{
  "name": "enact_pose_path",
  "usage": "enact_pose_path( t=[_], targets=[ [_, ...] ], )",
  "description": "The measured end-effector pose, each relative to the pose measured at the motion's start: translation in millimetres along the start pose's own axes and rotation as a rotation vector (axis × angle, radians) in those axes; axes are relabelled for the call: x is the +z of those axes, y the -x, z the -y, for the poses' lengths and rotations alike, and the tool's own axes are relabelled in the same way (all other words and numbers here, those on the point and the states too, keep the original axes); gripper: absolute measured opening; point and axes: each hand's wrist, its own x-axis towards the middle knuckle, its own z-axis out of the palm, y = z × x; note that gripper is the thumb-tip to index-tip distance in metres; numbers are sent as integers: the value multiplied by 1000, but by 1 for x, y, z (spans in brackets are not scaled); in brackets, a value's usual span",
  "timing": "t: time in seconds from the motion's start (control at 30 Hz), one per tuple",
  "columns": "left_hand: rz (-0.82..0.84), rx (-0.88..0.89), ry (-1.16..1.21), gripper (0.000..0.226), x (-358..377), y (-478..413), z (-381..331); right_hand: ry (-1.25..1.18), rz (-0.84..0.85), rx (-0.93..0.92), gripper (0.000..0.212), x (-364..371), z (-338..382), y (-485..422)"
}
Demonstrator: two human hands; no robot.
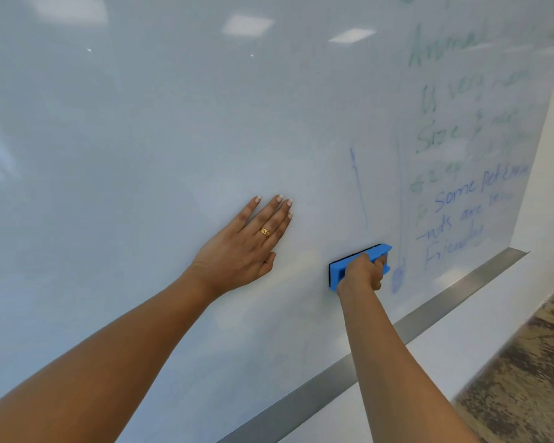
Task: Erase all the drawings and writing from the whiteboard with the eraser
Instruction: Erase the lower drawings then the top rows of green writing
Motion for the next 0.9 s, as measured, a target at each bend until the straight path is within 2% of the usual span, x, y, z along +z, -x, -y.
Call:
enact_pose_path(
  t=[0.13,0.33,0.67,0.8,0.9],
  targets=[
    [6,3,-3,60,2,0,-1,50,28,-66,51,12,15,11],
    [-13,-4,30,59,1,0,-1,93,155,-356,48,44,47,45],
    [-10,2,67,60,2,1,0,335,295,-937,50,61,60,89],
    [-6,4,69,60,4,2,0,363,277,-1008,48,56,50,84],
    [-21,18,48,58,5,2,-1,305,247,-936,47,49,42,69]
  ],
)
